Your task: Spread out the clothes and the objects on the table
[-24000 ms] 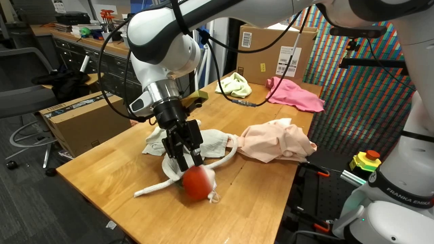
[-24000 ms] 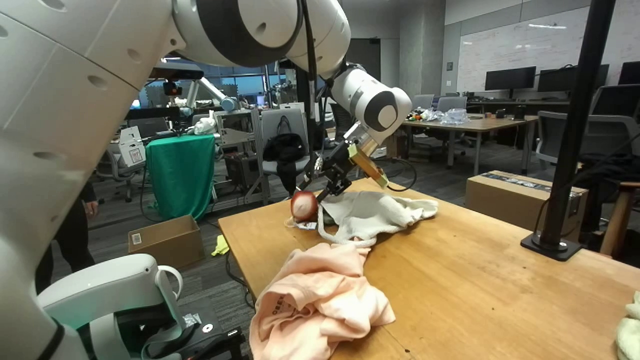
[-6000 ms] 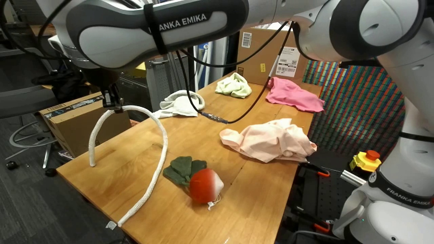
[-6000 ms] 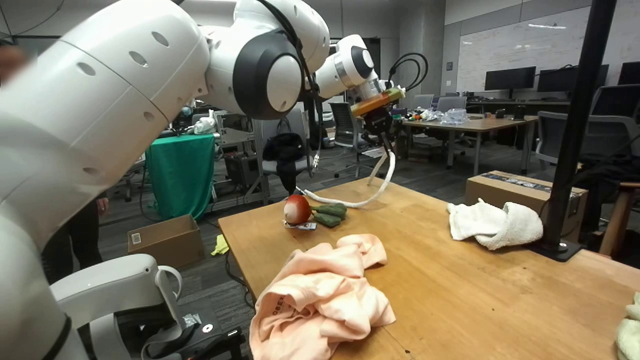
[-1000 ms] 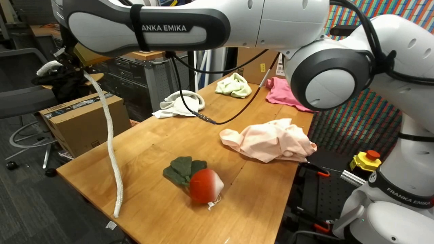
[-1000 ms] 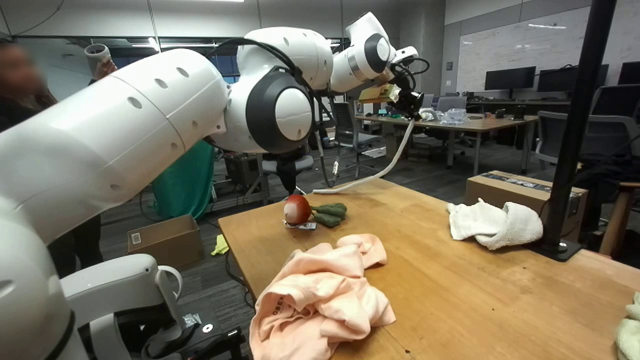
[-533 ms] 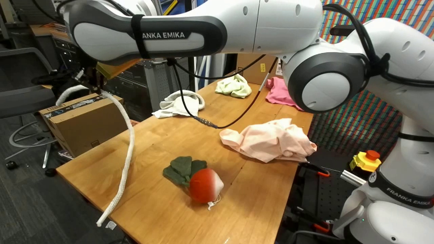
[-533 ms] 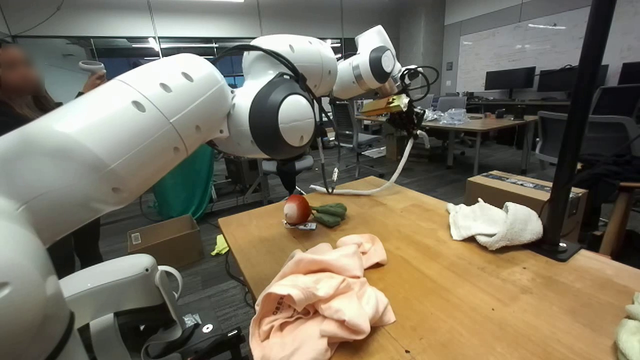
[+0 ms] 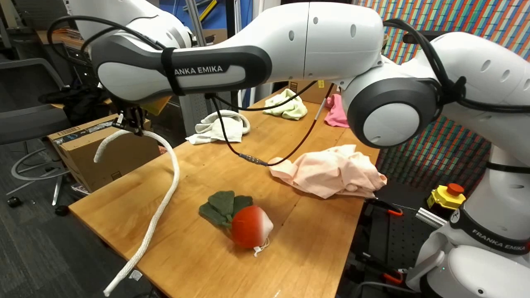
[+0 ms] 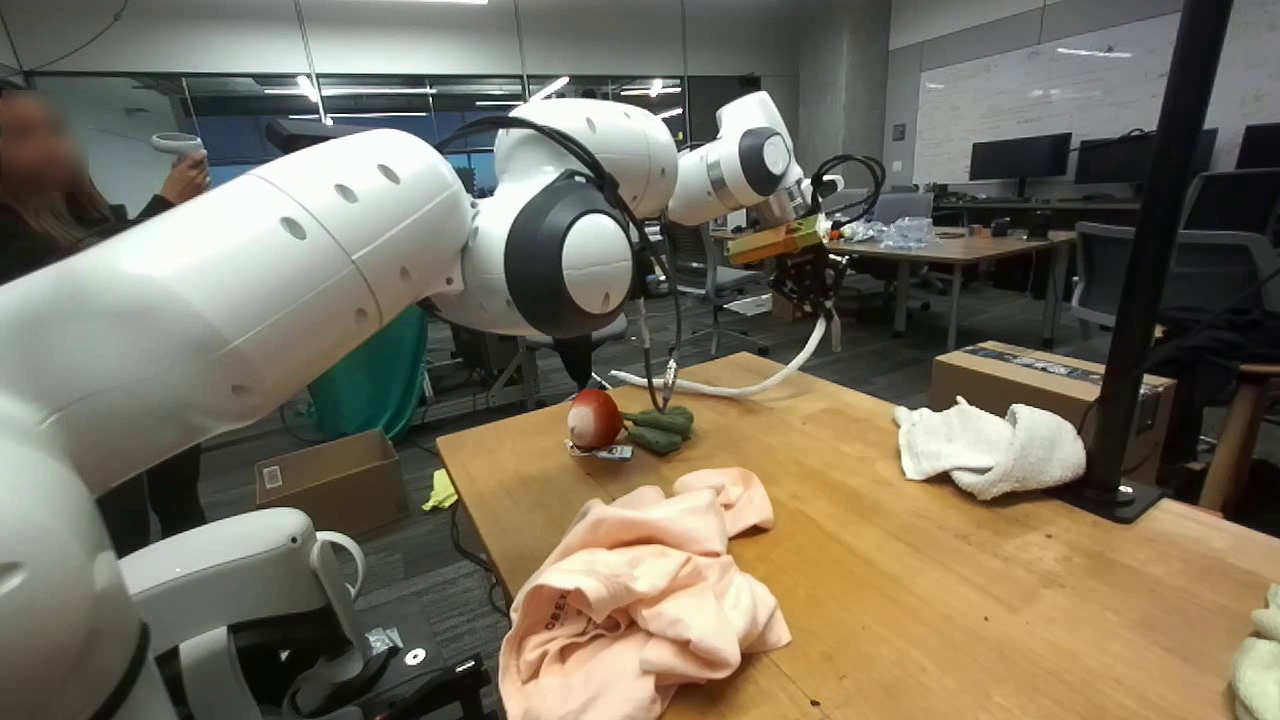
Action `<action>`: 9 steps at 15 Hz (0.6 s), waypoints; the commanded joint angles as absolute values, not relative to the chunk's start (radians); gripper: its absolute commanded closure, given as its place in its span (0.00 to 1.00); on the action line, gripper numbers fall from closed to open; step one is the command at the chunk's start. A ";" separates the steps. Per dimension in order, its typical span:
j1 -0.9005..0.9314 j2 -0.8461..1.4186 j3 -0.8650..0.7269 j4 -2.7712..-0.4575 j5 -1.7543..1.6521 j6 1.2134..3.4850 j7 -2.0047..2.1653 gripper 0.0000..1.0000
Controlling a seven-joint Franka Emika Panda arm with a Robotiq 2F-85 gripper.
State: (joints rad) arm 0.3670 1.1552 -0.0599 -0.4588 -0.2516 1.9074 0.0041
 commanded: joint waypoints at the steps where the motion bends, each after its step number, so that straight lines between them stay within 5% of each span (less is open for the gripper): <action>1: 0.361 1.185 -0.062 -0.407 -0.247 1.888 -0.090 0.92; 9: 0.286 1.182 0.057 -0.429 -0.159 1.814 -0.528 0.92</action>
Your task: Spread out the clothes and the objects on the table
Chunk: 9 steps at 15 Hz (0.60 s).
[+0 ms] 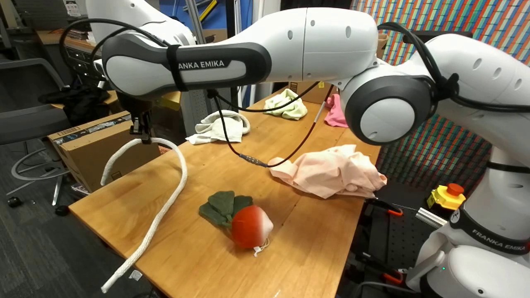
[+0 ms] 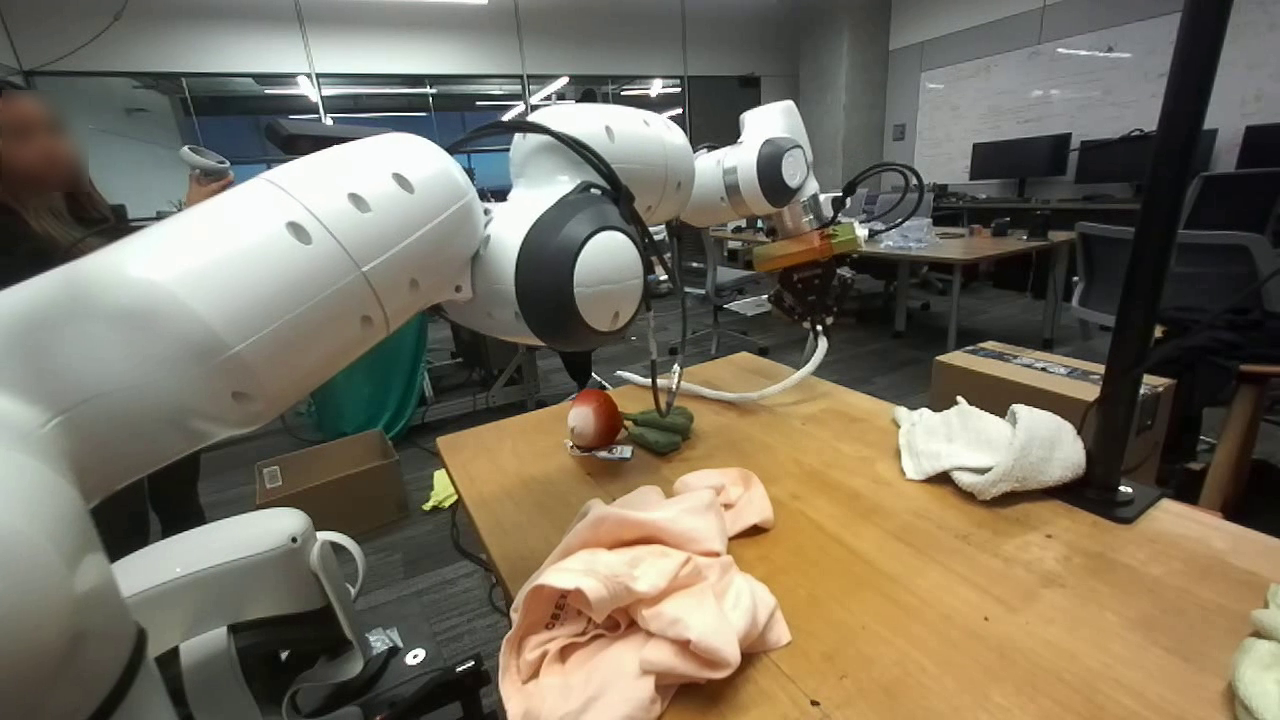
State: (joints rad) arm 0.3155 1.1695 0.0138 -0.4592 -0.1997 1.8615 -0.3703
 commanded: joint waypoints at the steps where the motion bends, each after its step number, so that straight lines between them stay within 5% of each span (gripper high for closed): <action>1: 0.278 1.182 0.070 -0.431 -0.150 1.793 -0.582 0.92; 9: 0.251 1.193 0.108 -0.415 -0.117 1.649 -0.929 0.92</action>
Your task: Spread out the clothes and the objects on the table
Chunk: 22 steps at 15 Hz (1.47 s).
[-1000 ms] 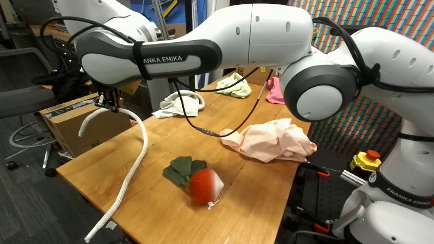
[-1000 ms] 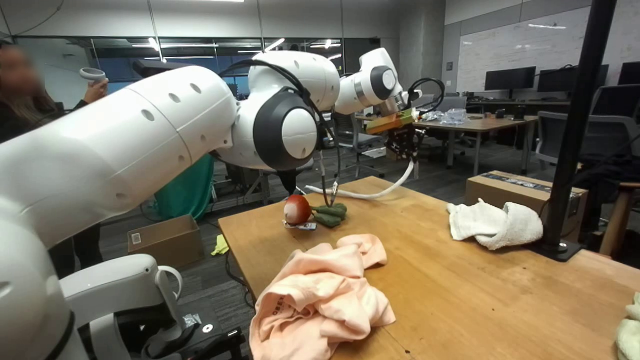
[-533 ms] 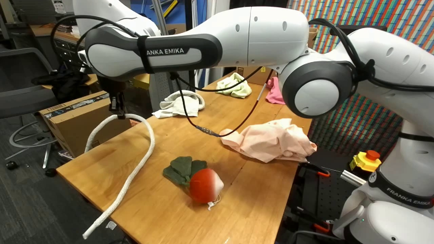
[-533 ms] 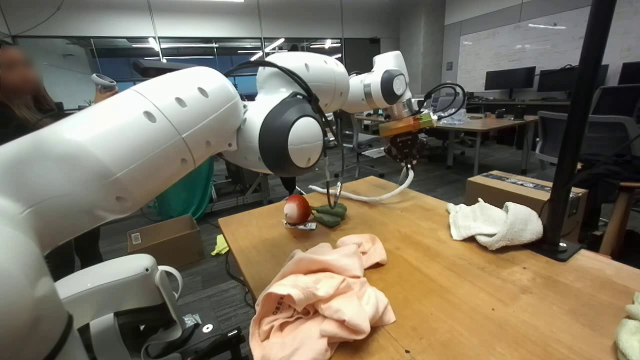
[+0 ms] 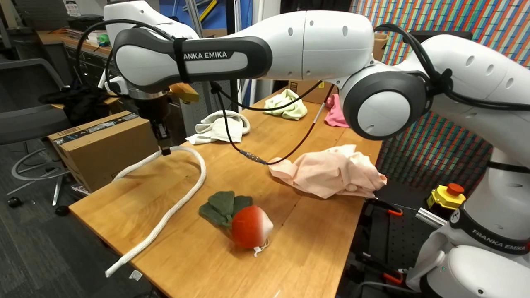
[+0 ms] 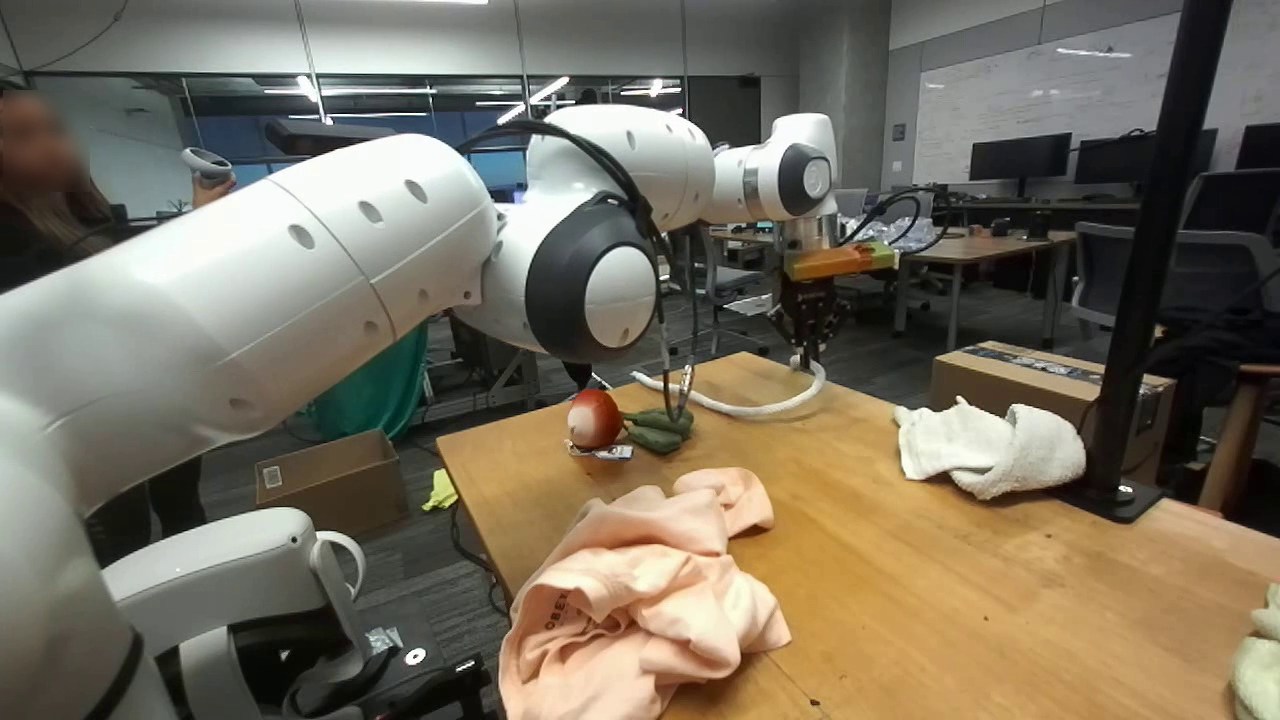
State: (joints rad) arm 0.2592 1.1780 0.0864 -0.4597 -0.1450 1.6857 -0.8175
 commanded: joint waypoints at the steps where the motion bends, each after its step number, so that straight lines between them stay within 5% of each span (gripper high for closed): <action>1: 0.248 1.190 0.114 -0.418 -0.108 1.645 -0.963 0.92; 22: 0.286 1.246 0.054 -0.432 -0.142 1.631 -1.075 0.92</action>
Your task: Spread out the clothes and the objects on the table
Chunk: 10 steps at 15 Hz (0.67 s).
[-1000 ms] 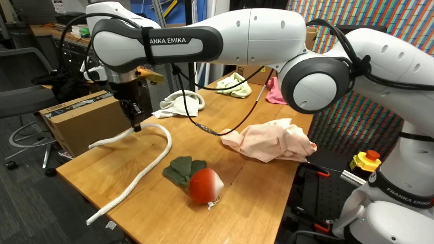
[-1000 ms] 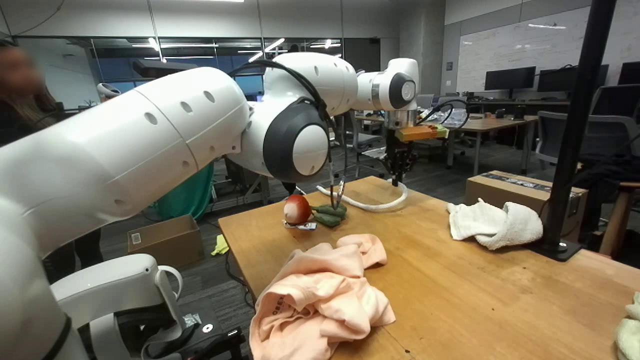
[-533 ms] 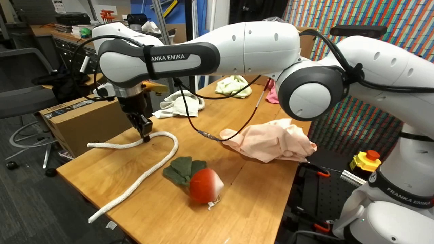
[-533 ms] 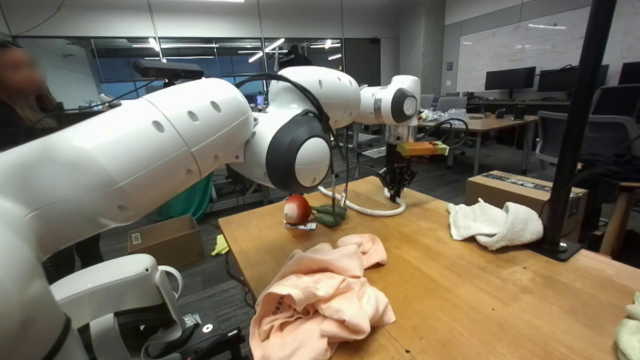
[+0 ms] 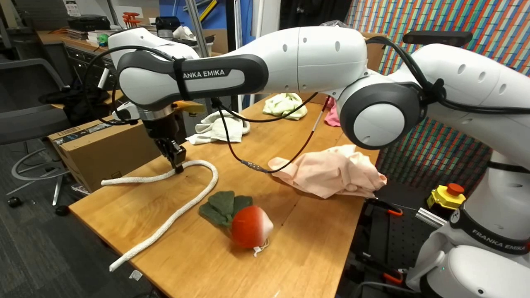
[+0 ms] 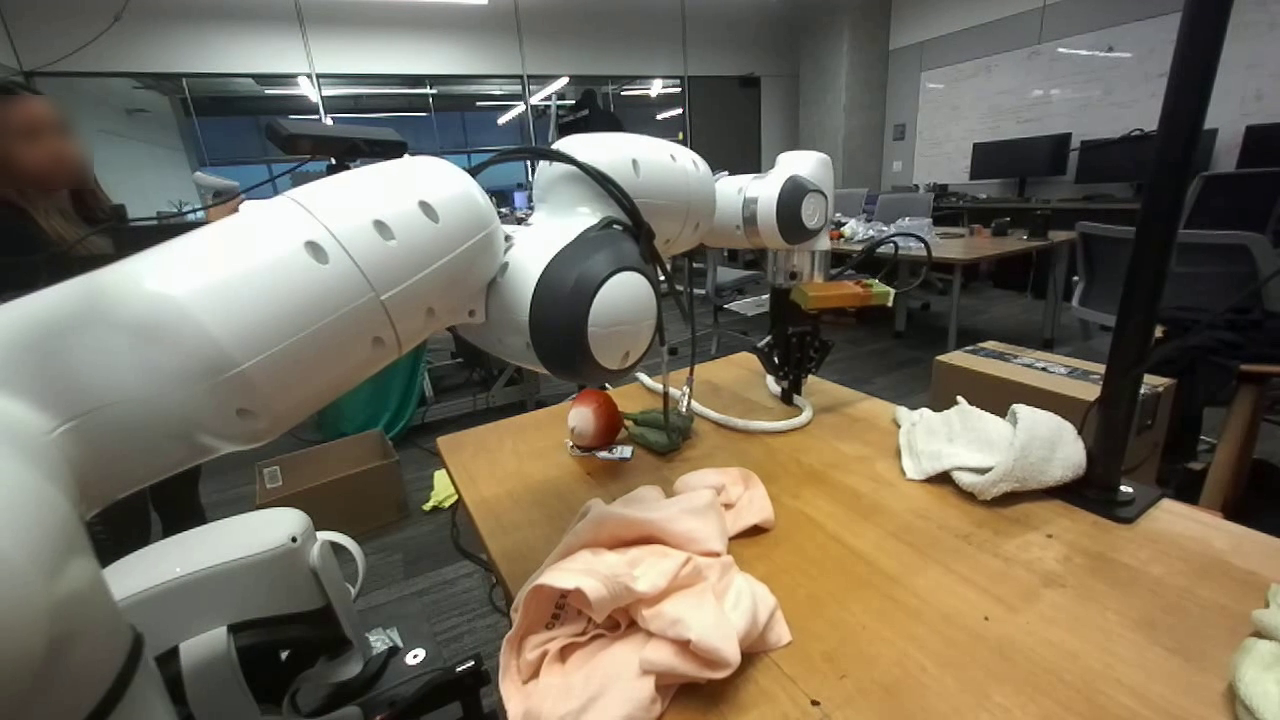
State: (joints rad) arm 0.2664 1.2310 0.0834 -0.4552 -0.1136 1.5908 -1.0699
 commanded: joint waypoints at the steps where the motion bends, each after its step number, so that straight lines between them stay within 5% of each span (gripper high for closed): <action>1: 0.291 1.246 0.050 -0.431 -0.148 1.640 -1.082 0.92; 9: 0.309 1.235 0.037 -0.439 -0.168 1.682 -1.079 0.93; 10: 0.309 1.228 0.038 -0.442 -0.166 1.666 -1.076 0.84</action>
